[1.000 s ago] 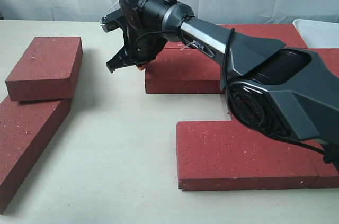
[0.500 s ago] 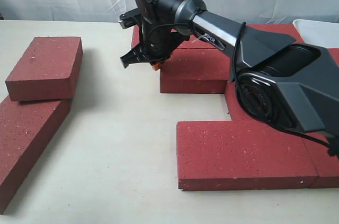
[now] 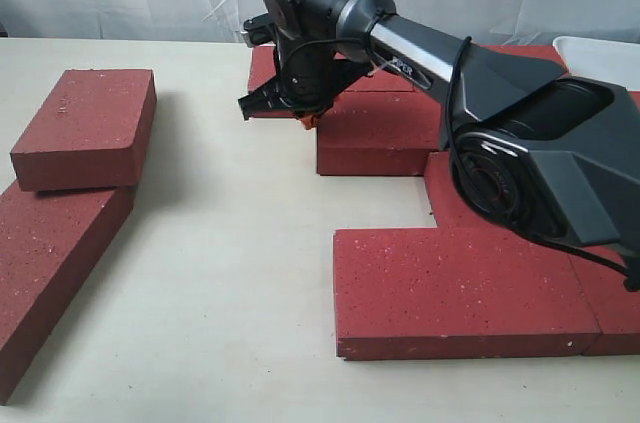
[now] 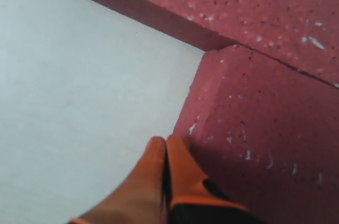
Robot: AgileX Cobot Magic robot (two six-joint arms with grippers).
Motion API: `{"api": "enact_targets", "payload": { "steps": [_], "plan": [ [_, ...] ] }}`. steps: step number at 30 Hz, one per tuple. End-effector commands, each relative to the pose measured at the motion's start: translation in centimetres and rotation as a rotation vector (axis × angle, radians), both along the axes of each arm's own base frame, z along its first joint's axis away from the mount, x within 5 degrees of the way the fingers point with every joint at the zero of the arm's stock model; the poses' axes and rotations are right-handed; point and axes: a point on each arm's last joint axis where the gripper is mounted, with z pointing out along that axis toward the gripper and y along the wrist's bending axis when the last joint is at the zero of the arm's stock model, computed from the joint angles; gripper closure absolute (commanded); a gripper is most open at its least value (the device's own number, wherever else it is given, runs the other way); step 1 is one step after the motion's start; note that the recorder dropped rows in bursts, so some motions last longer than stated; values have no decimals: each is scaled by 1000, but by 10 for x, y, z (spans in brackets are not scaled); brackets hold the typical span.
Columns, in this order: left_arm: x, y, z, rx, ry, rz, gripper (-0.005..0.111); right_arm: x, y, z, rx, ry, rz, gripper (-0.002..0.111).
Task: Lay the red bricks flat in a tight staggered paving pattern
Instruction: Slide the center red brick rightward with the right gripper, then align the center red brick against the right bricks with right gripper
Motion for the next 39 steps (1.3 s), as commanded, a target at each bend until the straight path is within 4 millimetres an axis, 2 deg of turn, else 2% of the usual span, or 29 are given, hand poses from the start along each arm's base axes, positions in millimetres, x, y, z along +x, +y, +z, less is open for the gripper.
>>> {"api": "enact_targets", "payload": {
  "steps": [1,5,10,13,18,24,29,35,38,39],
  "plan": [
    [0,0,1,-5,-17,4,107,6,-12,17,-29,-58,-38,109],
    [0,0,1,-5,-17,4,107,1,-4,16,20,-24,-41,109],
    [0,0,1,-5,-17,4,107,-1,12,17,210,-1,-39,109],
    [0,0,1,-5,-17,4,107,-1,16,17,257,7,-42,109],
    [0,0,1,-5,-17,4,107,0,11,8,210,25,-50,109],
    [0,0,1,-5,-17,4,107,7,-11,-23,71,88,-148,109],
    [0,0,1,-5,-17,4,107,17,-25,-21,-45,-20,-199,109],
    [0,0,1,-5,-17,4,107,15,-22,-22,-12,6,-209,109],
    [0,0,1,-5,-17,4,107,9,-14,-24,54,75,-135,109],
    [0,0,1,-5,-17,4,107,8,-7,-24,124,91,-111,109]
  ]
}}
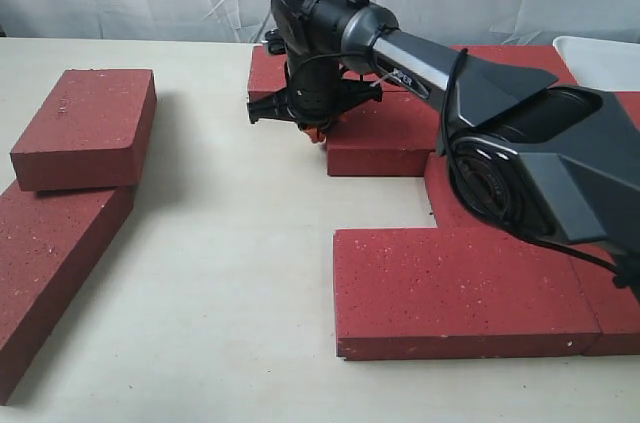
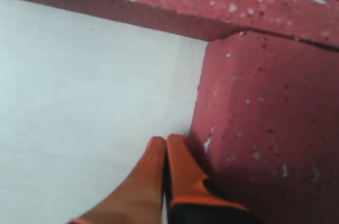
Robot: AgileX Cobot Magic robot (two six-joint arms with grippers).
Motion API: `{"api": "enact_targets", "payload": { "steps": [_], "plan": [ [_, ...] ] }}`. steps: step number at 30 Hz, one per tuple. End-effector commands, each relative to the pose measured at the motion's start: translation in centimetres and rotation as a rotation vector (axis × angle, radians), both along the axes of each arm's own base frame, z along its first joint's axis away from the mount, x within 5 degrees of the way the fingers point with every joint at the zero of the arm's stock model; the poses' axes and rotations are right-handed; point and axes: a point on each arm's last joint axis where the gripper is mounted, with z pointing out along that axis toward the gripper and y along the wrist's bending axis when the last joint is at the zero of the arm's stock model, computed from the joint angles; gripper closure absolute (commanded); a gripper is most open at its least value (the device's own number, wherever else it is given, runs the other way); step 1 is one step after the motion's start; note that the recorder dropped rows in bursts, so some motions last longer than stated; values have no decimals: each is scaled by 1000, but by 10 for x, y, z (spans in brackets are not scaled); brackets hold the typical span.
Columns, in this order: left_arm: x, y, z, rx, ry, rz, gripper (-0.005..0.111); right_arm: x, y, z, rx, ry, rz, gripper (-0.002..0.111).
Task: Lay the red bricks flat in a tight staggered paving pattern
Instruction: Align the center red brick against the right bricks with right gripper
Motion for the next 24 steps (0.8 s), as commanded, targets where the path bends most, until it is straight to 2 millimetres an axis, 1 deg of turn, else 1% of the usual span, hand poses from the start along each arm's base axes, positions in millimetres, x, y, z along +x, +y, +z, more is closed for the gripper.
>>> {"api": "enact_targets", "payload": {
  "steps": [1,5,8,11,14,18,21,24],
  "plan": [
    [0,0,1,-5,-17,4,107,2,4,3,124,35,86,109],
    [0,0,1,-5,-17,4,107,-1,20,10,301,43,135,109],
    [0,0,1,-5,-17,4,107,-6,25,27,373,53,184,109],
    [0,0,1,-5,-17,4,107,-14,25,48,386,80,266,109],
    [0,0,1,-5,-17,4,107,-20,21,61,364,106,292,109],
    [0,0,1,-5,-17,4,107,-19,19,66,366,96,292,109],
    [0,0,1,-5,-17,4,107,-19,19,66,361,92,303,109],
    [0,0,1,-5,-17,4,107,-23,19,64,355,109,306,109]
  ]
}}
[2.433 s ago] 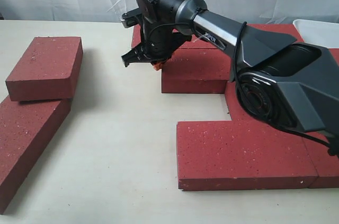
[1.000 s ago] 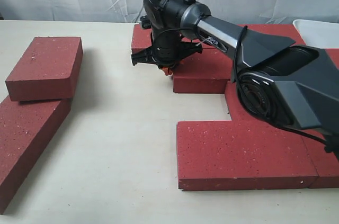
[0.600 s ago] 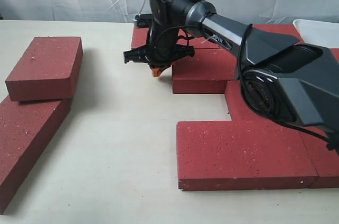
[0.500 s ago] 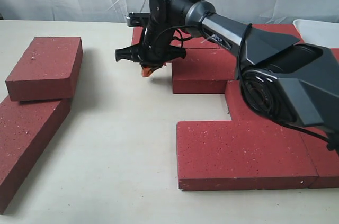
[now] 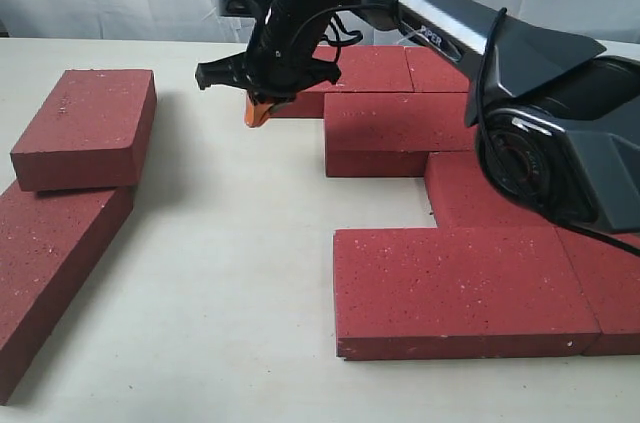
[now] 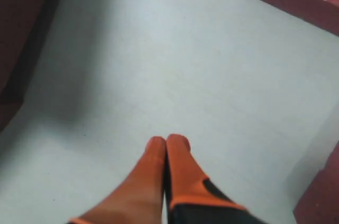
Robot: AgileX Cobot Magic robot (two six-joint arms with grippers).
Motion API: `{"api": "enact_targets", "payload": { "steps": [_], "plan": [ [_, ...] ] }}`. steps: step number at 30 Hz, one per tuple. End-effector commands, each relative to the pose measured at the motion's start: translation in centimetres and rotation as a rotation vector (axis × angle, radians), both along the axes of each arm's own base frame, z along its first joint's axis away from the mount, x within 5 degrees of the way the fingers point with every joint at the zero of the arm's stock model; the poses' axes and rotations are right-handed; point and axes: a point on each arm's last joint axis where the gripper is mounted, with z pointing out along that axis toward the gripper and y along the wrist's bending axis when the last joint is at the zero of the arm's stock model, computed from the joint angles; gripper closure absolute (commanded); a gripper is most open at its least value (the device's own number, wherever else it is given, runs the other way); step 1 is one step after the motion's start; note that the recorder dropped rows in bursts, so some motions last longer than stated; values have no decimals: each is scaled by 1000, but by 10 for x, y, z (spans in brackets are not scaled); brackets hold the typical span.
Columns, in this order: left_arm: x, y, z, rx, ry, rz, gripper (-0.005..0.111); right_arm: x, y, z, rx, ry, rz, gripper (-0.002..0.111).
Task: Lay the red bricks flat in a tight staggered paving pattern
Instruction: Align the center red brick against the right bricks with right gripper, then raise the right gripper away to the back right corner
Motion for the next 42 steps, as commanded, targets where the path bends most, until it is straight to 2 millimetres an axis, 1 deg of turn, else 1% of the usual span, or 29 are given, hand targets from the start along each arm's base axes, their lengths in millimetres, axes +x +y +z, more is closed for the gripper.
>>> {"api": "enact_targets", "payload": {
  "steps": [1,3,6,8,10,11,13,15,16,18,20,21,22,24,26,28,33,36,40,42],
  "plan": [
    [0,0,1,-5,-17,4,107,-6,-4,2,-22,13,26,109],
    [0,0,1,-5,-17,4,107,-13,-8,0,-49,41,28,109],
    [0,0,1,-5,-17,4,107,-23,-17,-4,-52,12,16,109],
    [0,0,1,-5,-17,4,107,-34,-26,-4,-51,-23,28,109],
    [0,0,1,-5,-17,4,107,-49,-39,-1,-45,-72,22,109],
    [0,0,1,-5,-17,4,107,-61,-58,5,-38,-124,-2,109],
    [0,0,1,-5,-17,4,107,-73,-83,15,-31,-162,-42,109],
    [0,0,1,-5,-17,4,107,-80,-111,26,-23,-200,-98,109],
    [0,0,1,-5,-17,4,107,-85,-139,36,-26,-222,-144,109],
    [0,0,1,-5,-17,4,107,-91,-169,43,-44,-232,-178,109],
    [0,0,1,-5,-17,4,107,-97,-196,46,-75,-213,-185,109],
    [0,0,1,-5,-17,4,107,-102,-222,47,-99,-182,-210,109],
    [0,0,1,-5,-17,4,107,-104,-248,48,-109,-165,-280,109],
    [0,0,1,-5,-17,4,107,-105,-275,46,-117,-143,-364,109],
    [0,0,1,-5,-17,4,107,-105,-294,44,-117,-129,-441,109],
    [0,0,1,-5,-17,4,107,-104,-297,45,-113,-135,-466,109],
    [0,0,1,5,-22,4,107,-102,-295,45,-96,-146,-474,109],
    [1,1,11,9,-125,6,107,-101,-295,46,-95,-158,-478,109],
    [0,1,27,-21,-305,9,107,-98,-296,47,-94,-193,-480,109],
    [-1,1,32,-30,-356,9,107,-98,-296,47,-93,-200,-483,109]
  ]
}}
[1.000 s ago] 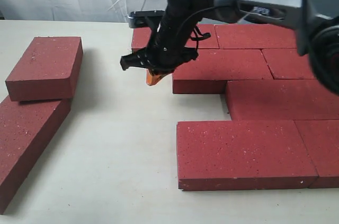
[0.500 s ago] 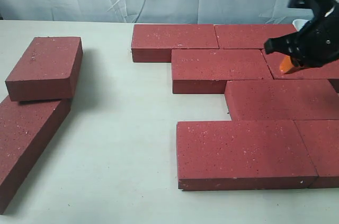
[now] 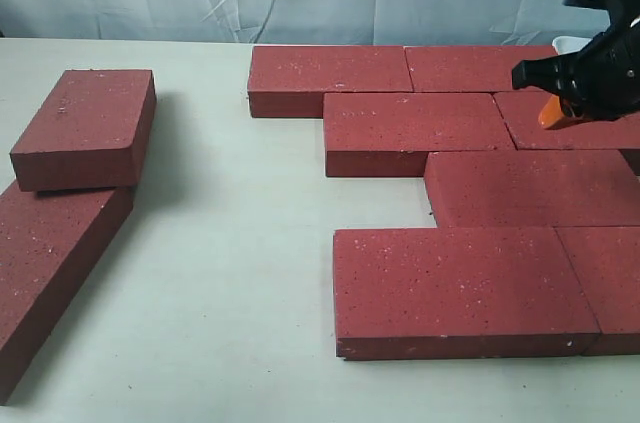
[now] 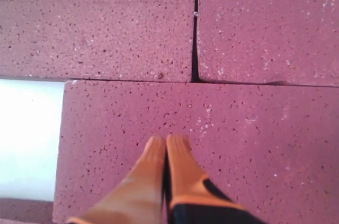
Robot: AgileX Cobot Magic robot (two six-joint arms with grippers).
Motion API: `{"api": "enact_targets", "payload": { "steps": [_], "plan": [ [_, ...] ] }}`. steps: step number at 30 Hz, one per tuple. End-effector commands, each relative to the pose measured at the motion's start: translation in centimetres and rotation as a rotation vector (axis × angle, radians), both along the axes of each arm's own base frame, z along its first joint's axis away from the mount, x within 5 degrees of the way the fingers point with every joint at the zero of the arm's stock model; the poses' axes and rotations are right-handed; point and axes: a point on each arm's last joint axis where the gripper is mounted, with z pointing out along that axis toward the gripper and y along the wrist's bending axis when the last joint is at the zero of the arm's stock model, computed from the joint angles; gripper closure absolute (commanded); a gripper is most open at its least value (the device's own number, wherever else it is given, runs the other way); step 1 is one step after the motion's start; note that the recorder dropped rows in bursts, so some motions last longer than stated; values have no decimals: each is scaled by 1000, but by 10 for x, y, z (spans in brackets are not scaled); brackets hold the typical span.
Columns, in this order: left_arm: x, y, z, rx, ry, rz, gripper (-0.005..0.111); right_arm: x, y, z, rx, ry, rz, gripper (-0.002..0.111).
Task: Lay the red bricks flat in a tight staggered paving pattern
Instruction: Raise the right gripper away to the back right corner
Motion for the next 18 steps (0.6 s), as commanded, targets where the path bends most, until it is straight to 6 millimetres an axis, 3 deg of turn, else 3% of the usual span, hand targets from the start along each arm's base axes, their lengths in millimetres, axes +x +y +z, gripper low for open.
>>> {"api": "enact_targets", "payload": {
  "steps": [1,18],
  "plan": [
    [-2,0,14,-33,-157,2,107,0,-2,4,-8,-36,-2,109],
    [-3,1,17,-241,-180,-22,107,2,-2,4,-12,-61,-5,109]
  ]
}}
